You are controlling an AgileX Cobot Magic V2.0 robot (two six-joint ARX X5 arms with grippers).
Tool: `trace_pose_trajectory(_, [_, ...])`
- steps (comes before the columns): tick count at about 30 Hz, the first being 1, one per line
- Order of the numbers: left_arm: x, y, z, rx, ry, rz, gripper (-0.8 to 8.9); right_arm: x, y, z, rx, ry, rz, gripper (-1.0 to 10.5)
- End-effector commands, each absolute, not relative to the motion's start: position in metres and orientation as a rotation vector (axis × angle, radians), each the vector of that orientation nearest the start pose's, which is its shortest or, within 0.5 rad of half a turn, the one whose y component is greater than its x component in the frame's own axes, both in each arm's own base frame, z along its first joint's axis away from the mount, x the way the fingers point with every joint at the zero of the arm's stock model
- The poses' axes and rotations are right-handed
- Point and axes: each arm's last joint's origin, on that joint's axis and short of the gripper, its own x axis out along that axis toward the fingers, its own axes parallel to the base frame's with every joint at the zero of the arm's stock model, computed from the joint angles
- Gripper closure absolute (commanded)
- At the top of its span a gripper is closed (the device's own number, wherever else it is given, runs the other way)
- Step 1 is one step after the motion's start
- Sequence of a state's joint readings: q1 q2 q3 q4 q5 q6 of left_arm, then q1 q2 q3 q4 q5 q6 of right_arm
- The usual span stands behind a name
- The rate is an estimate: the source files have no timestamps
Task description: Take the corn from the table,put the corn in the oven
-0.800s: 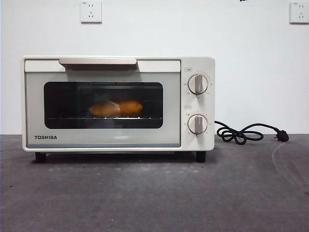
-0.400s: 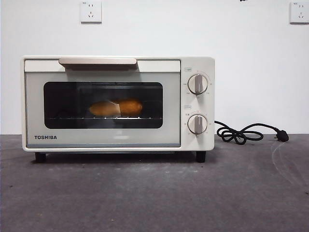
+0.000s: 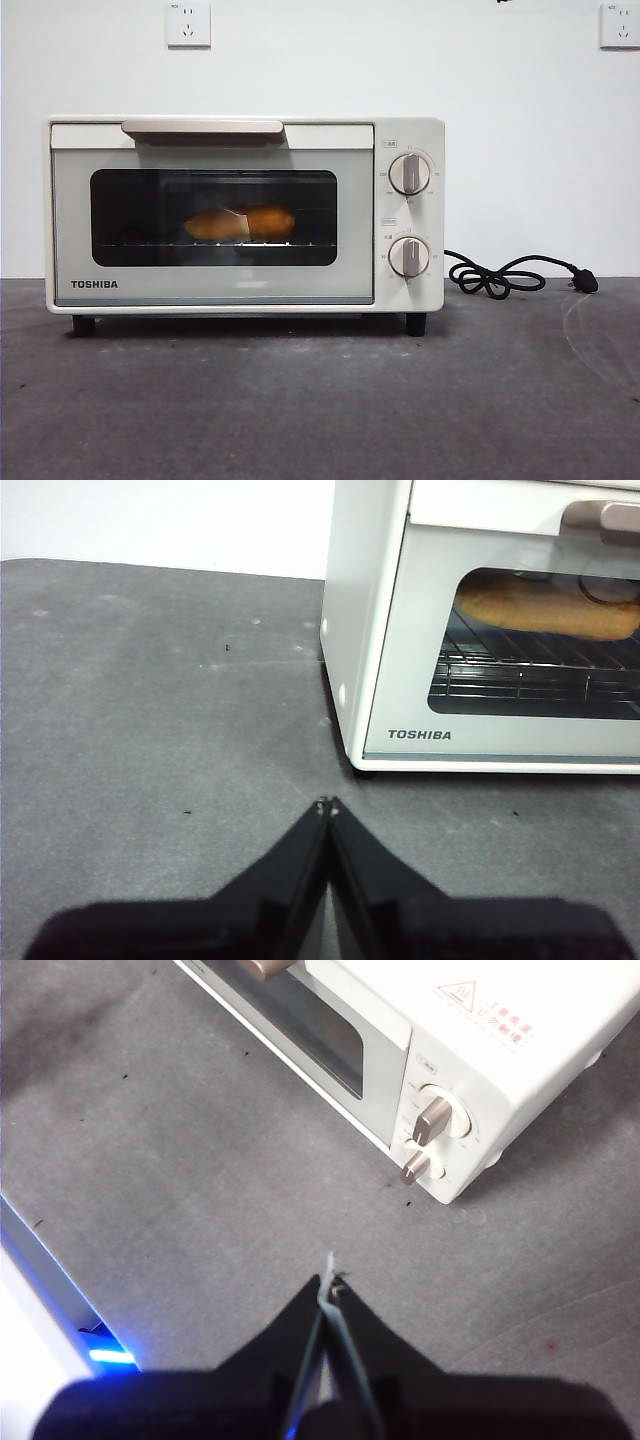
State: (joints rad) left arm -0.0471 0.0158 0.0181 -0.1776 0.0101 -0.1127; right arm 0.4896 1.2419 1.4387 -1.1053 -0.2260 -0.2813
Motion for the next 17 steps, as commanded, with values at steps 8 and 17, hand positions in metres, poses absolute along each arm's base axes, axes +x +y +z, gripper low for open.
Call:
trace_pose_trajectory(8, [0.097,-0.005,0.150,-0.096,0.176,-0.048,8.17,0.210,0.072,0.399,-0.391,0.614,0.675,9.5])
trace_pose_trajectory(17, [0.097,-0.005,0.150,-0.096,0.176,-0.048,8.17,0.206,0.014,0.394,-0.196,0.506,0.450,9.5])
